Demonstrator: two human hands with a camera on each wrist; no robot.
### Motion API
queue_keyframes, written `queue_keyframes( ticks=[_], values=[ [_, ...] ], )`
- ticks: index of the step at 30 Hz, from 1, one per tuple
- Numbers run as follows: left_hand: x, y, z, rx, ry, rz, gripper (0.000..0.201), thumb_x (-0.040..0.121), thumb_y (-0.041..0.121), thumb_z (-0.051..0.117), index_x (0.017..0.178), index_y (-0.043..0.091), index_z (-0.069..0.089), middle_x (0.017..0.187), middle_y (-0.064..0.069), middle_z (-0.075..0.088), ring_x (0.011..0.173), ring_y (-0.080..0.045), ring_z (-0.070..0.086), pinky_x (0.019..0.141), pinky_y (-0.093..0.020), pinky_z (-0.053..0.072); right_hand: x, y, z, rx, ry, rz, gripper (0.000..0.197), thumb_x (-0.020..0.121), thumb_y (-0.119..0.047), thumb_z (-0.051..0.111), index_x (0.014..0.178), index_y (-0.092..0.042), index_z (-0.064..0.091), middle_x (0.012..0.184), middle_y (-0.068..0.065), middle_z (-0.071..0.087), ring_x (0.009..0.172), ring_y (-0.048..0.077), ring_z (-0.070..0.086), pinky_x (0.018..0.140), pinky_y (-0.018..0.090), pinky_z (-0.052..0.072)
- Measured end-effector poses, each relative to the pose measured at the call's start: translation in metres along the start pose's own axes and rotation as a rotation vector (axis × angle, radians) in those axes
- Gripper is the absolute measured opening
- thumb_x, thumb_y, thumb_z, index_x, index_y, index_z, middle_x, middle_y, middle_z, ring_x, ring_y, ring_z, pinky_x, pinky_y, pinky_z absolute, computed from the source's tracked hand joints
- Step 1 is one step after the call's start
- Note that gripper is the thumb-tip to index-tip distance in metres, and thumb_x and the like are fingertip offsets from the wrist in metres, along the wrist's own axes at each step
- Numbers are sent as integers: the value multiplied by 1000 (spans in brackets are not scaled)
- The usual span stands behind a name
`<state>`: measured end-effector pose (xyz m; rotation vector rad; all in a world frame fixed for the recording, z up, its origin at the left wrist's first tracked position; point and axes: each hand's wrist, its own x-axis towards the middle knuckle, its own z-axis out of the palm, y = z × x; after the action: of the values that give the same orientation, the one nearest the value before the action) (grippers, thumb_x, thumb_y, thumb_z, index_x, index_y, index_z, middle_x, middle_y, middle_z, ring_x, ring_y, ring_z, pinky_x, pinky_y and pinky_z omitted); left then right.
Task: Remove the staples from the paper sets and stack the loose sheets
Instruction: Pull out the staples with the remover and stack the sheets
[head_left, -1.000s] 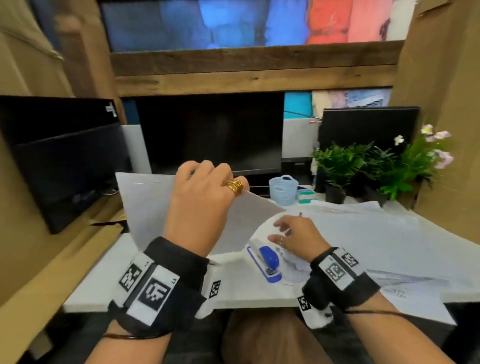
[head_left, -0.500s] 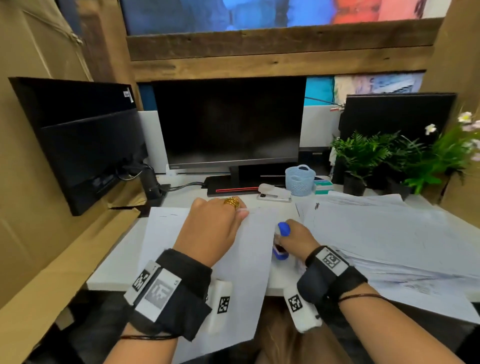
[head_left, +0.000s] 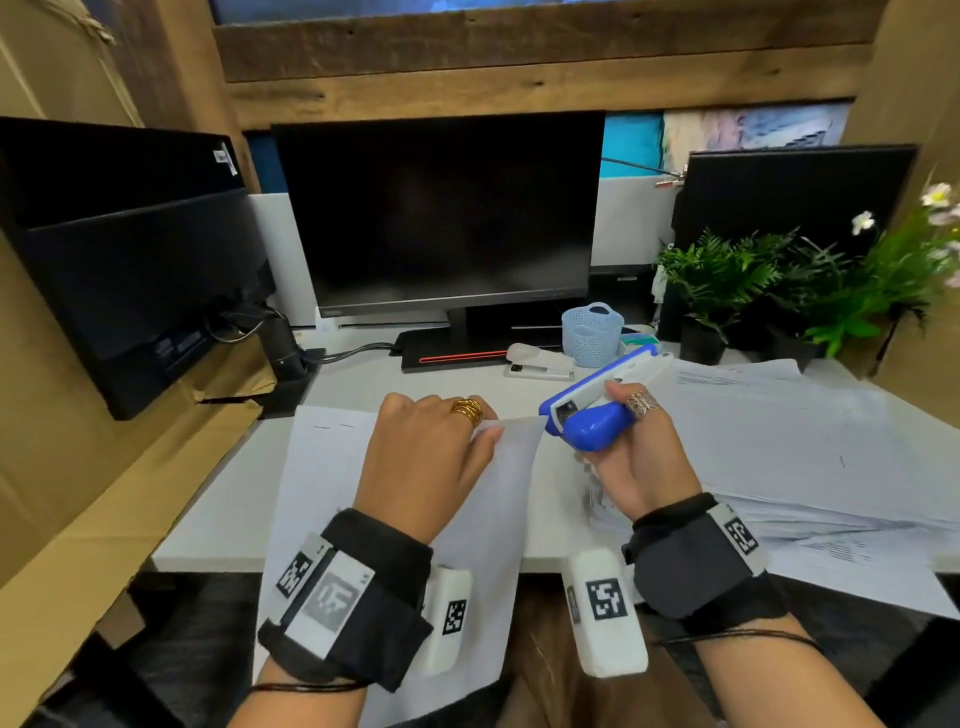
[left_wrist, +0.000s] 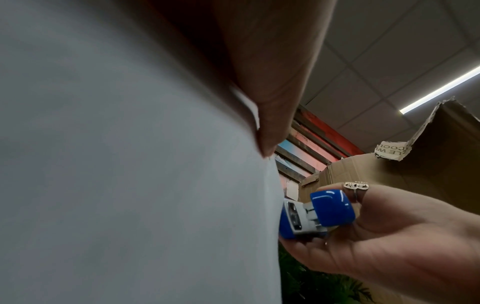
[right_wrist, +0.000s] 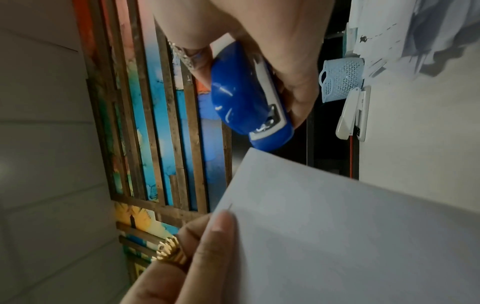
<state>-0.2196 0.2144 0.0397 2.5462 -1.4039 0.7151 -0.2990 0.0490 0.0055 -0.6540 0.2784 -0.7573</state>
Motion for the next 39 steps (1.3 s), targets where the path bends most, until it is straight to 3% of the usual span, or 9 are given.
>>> queue_keyframes(
  ticks=[5, 8, 13, 17, 21, 26, 31, 35, 39],
  values=[
    [0, 2, 11, -134, 269, 62, 17, 89, 35, 58, 85, 24, 70, 56, 9, 56, 51, -11, 47, 66, -28, 32, -11, 4, 9, -4, 148, 14, 13, 90, -6, 46, 81, -15, 48, 80, 3, 40, 74, 18, 44, 74, 36, 48],
    [0, 7, 17, -157, 339, 97, 16, 87, 32, 59, 80, 24, 70, 54, 8, 59, 49, -13, 53, 61, -29, 34, -15, 7, 14, 22, 164, 49, 9, 91, -7, 46, 88, -12, 53, 85, 6, 43, 81, 22, 47, 93, 47, 44],
    [0, 13, 18, -175, 344, 99, 23, 90, 36, 52, 80, 24, 69, 54, 8, 58, 47, -12, 47, 65, -26, 31, -15, 11, 19, 75, 202, 95, 37, 89, -16, 55, 125, -18, 47, 94, 11, 56, 93, 28, 56, 93, 50, 48],
    [-2, 20, 20, -195, 300, 102, 24, 88, 38, 51, 79, 25, 69, 55, 9, 58, 49, -11, 51, 66, -28, 36, -11, 10, 24, 105, 285, 141, 33, 86, -29, 62, 113, -23, 44, 94, 12, 55, 100, 33, 57, 90, 52, 49],
    [-5, 23, 20, -207, 271, 118, 24, 87, 39, 50, 77, 25, 67, 52, 9, 54, 48, -12, 45, 66, -27, 26, -12, 16, 25, 54, 317, 97, 25, 85, -27, 64, 109, -25, 56, 83, 9, 55, 73, 23, 56, 59, 36, 49],
    [-11, 21, 21, -239, 178, 127, 37, 90, 50, 39, 69, 26, 59, 50, 12, 31, 46, -9, 27, 64, -26, 17, -14, 22, 22, -61, 251, 25, 20, 86, -22, 63, 105, -21, 58, 75, 3, 53, 65, 19, 54, 50, 27, 48],
    [-13, 24, 23, -340, 121, 127, 49, 89, 65, 31, 73, 23, 50, 55, 15, 34, 49, -1, 29, 72, -20, 18, -17, 23, 24, -77, 198, -13, 7, 88, -21, 60, 94, -19, 57, 62, 1, 52, 44, 9, 55, 42, 19, 47],
    [-12, 23, 21, -418, 8, -4, 54, 72, 71, 24, 91, 26, 48, 74, 11, 49, 76, -10, 43, 70, -16, 24, -15, 22, 23, -67, 172, -41, 20, 89, -21, 59, 109, -17, 58, 68, 3, 56, 47, 10, 59, 45, 23, 50],
    [-10, 21, 21, -403, 105, 20, 55, 81, 56, 24, 99, 17, 59, 81, 2, 62, 79, -18, 45, 73, -20, 23, -13, 21, 17, -25, 181, 8, 41, 90, -29, 57, 129, -22, 48, 99, 13, 59, 88, 29, 62, 72, 43, 56]
  ],
)
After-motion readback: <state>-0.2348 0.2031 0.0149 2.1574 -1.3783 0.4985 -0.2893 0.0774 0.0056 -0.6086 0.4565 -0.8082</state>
